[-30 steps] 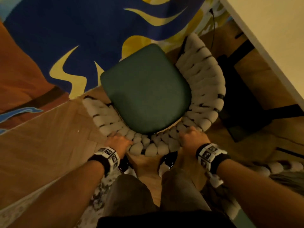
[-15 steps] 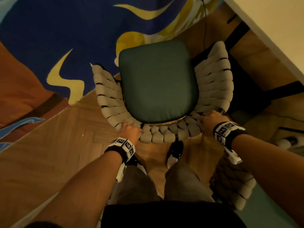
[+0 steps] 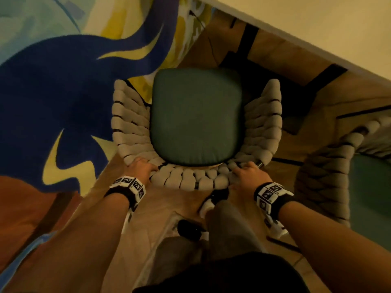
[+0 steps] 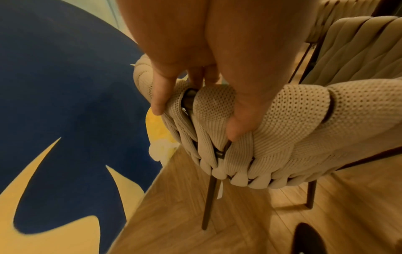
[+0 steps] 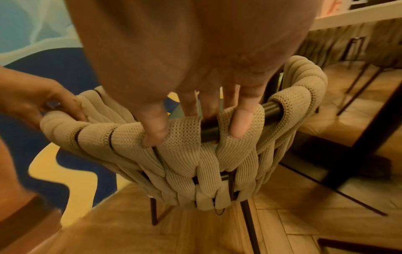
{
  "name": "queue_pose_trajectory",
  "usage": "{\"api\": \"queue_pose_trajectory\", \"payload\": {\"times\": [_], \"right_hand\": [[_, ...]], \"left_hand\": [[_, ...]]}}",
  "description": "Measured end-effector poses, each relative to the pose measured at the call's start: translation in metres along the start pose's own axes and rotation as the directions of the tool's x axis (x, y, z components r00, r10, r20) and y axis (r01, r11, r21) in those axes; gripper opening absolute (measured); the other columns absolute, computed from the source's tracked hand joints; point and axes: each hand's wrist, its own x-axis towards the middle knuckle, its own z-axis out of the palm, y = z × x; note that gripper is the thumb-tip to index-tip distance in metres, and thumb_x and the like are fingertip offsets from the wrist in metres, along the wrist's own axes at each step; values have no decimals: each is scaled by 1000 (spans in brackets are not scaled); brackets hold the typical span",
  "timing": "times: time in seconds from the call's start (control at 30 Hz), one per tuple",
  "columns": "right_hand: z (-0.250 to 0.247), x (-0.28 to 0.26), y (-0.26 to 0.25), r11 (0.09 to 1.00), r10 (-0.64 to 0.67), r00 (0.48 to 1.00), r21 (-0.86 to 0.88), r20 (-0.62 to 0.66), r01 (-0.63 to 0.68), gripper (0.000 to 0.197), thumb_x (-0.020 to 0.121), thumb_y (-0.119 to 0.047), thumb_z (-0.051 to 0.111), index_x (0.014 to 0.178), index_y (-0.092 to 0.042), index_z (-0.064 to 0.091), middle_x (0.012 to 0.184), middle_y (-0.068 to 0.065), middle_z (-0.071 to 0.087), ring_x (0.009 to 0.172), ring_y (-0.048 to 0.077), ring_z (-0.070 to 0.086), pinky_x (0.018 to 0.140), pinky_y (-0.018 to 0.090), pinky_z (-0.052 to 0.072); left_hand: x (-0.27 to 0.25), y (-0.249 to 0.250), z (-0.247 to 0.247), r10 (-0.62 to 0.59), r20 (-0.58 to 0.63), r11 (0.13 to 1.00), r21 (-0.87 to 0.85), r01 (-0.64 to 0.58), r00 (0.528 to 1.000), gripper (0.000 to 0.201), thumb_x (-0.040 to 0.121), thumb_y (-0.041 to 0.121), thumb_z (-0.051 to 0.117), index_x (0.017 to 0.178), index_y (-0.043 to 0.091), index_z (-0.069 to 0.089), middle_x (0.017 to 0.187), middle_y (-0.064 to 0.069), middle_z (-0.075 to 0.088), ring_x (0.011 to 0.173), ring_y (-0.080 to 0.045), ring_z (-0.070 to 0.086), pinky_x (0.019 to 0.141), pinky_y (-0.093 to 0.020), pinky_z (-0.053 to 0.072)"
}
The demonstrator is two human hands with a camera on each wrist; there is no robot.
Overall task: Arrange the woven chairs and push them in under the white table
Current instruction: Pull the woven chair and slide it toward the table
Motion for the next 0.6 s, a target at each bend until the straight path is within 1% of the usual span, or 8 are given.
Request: {"api": "queue_pose_trajectory", "payload": {"times": [0.07,0.13,0.23,0.3,0.37,0.43,0.53,0.6], "right_hand": [[-2,3,-10,998,25,999,61,-33,-23,74,83,-58,57,142,-22,33,136,8,47,127,27,36,98,42,47],[-8,8,-19,993,59,997,107,-42,-54,69,83,-56,58,139,-21,36,134,8,49,126,27,37,96,42,48],[-15,16,-37,987,88,994,144,-60,-78,65,84,-55,57,137,-22,37,131,8,51,125,26,37,94,43,48],[-21,20,-56,988,74,995,142,-67,-64,59,87,-54,54,134,-21,40,130,8,52,124,27,37,93,41,47],[-28,25,-77,989,62,994,138,-86,-50,53,90,-52,51,130,-18,43,130,7,51,124,28,37,93,39,43],[-36,29,-98,985,75,992,165,-99,-58,51,92,-51,50,128,-16,44,131,7,51,125,29,37,94,39,42],[-44,42,-122,973,123,988,206,-95,-102,49,92,-49,50,128,-16,42,131,7,52,126,29,36,94,40,43],[-52,54,-137,964,160,983,227,-92,-136,49,92,-51,50,127,-18,42,129,6,53,124,28,37,90,40,45]], "left_hand": [[12,-10,-19,38,-14,998,51,-37,999,44,93,21,58,134,35,53,131,-7,48,129,-27,41,105,-38,39],[27,-21,-35,74,-9,994,80,-74,997,46,92,19,59,134,38,53,129,-6,49,127,-26,41,104,-40,42],[45,-40,-58,96,6,986,133,-96,995,46,93,19,57,133,40,53,126,-6,49,126,-25,42,100,-40,45],[53,-57,-70,79,32,985,152,-83,996,45,94,19,54,133,41,53,128,-6,48,127,-26,41,100,-42,44],[63,-74,-83,73,42,981,180,-79,996,44,95,19,51,134,41,51,130,-5,46,127,-26,41,101,-45,43],[73,-92,-95,72,47,976,203,-81,996,42,97,21,49,134,41,51,132,-5,45,128,-27,41,103,-46,42],[93,-113,-117,118,53,959,251,-128,992,42,98,22,46,135,40,50,133,-5,44,130,-27,38,103,-45,42],[108,-128,-133,149,60,952,262,-160,987,42,98,22,46,136,39,49,132,-6,44,130,-27,38,103,-45,41]]}}
